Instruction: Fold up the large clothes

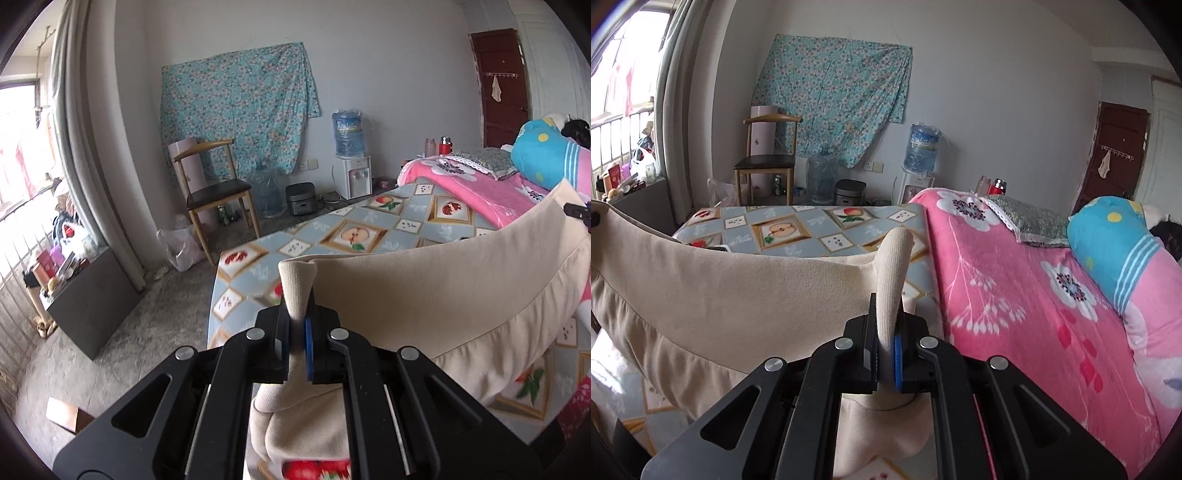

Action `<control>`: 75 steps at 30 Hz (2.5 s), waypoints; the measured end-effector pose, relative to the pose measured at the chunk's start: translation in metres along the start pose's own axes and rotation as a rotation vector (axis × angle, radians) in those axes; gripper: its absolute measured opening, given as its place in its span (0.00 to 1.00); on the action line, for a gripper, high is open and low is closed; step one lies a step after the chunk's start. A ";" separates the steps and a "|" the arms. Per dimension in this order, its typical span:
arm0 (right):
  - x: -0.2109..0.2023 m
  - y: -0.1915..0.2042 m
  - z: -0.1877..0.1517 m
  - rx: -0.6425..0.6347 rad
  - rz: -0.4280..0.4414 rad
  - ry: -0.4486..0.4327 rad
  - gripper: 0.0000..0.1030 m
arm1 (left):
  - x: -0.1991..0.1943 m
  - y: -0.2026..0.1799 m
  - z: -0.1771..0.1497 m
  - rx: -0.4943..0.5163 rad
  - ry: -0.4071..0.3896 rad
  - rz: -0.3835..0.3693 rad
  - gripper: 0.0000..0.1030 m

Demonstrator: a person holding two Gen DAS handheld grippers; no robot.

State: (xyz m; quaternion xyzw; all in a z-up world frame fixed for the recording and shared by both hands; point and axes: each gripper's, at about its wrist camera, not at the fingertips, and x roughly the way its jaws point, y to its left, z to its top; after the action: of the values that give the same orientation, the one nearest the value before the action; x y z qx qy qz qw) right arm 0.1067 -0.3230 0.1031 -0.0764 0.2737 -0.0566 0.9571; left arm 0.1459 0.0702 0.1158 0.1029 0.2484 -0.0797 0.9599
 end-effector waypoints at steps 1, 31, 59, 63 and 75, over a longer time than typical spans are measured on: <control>0.012 -0.001 0.009 -0.001 0.003 0.002 0.06 | 0.011 0.002 0.009 0.001 0.001 -0.006 0.06; 0.223 -0.071 0.043 0.232 0.073 0.268 0.44 | 0.260 0.096 0.007 -0.304 0.354 0.003 0.17; 0.130 -0.067 -0.137 0.677 0.564 0.547 0.24 | 0.109 0.013 -0.107 -0.132 0.343 -0.134 0.18; 0.114 -0.066 -0.120 0.542 0.481 0.537 0.07 | 0.109 0.016 -0.109 -0.149 0.352 -0.140 0.19; 0.077 -0.031 -0.079 0.219 -0.017 0.456 0.31 | 0.080 0.025 -0.103 -0.147 0.266 -0.191 0.18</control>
State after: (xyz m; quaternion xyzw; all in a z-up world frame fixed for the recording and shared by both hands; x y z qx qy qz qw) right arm 0.1280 -0.3739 0.0026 0.0402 0.4740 -0.1097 0.8727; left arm 0.1723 0.1105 -0.0079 0.0179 0.3868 -0.1379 0.9116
